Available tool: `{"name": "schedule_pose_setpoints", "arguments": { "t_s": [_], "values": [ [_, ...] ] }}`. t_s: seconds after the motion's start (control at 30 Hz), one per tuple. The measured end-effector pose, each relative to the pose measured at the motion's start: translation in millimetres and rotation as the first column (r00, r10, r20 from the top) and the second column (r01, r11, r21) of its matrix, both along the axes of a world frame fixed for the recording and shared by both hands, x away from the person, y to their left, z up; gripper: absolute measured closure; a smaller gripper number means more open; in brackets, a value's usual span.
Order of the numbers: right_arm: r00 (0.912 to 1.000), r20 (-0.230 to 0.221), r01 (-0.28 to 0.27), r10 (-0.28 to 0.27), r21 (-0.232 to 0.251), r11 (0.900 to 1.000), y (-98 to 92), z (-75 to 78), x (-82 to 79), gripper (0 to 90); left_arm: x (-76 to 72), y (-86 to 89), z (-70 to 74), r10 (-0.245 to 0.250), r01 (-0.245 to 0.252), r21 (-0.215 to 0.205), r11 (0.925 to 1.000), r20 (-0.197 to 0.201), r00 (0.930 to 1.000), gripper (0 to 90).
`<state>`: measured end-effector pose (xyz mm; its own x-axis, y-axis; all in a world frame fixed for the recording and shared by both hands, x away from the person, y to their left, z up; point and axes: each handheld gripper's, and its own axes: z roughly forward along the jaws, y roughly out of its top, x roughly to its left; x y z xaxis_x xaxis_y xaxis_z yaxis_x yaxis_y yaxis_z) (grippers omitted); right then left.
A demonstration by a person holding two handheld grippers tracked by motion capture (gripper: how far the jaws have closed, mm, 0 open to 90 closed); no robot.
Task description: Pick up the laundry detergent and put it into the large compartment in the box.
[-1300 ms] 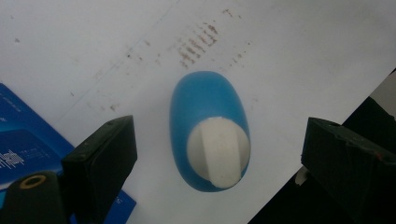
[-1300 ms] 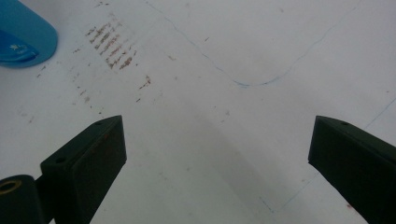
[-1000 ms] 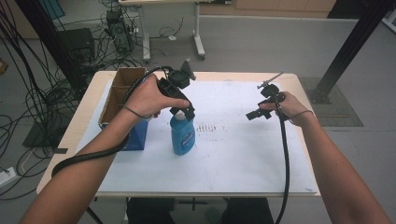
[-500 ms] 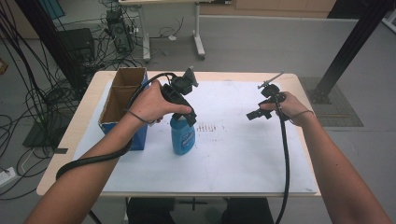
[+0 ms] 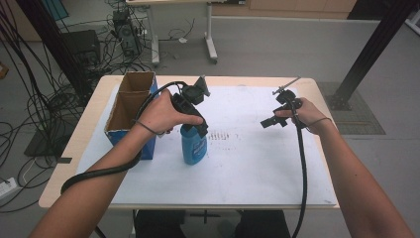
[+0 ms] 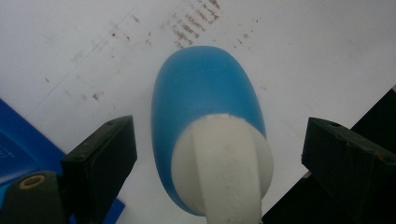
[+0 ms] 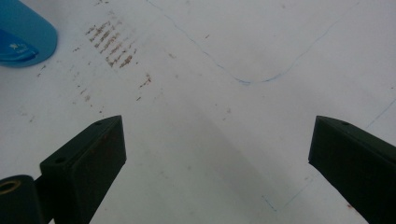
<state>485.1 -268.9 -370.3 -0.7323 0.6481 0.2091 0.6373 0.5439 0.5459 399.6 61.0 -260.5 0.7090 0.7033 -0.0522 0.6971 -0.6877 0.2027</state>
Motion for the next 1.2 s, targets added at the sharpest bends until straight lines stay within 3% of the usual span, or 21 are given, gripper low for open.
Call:
{"name": "schedule_pose_setpoints", "arguments": {
  "t_s": [0.37, 1.2],
  "values": [
    [1.0, -0.004, 0.001, -0.001, 0.002, 1.0, 0.2, -0.6, -0.4, 3.6, -0.4, -0.4, -9.8, 0.004, -0.004, 0.028, 0.9996, 0.004, 1.0, 10.6],
    [0.9999, -0.009, 0.008, -0.008, 0.002, 1.0, 2.4, -1.6, -0.9, 3.5, 0.2, -1.0, -10.7, 0.006, -0.005, 0.019, 0.9998, -0.005, 1.0, 10.7]
  ]
}}
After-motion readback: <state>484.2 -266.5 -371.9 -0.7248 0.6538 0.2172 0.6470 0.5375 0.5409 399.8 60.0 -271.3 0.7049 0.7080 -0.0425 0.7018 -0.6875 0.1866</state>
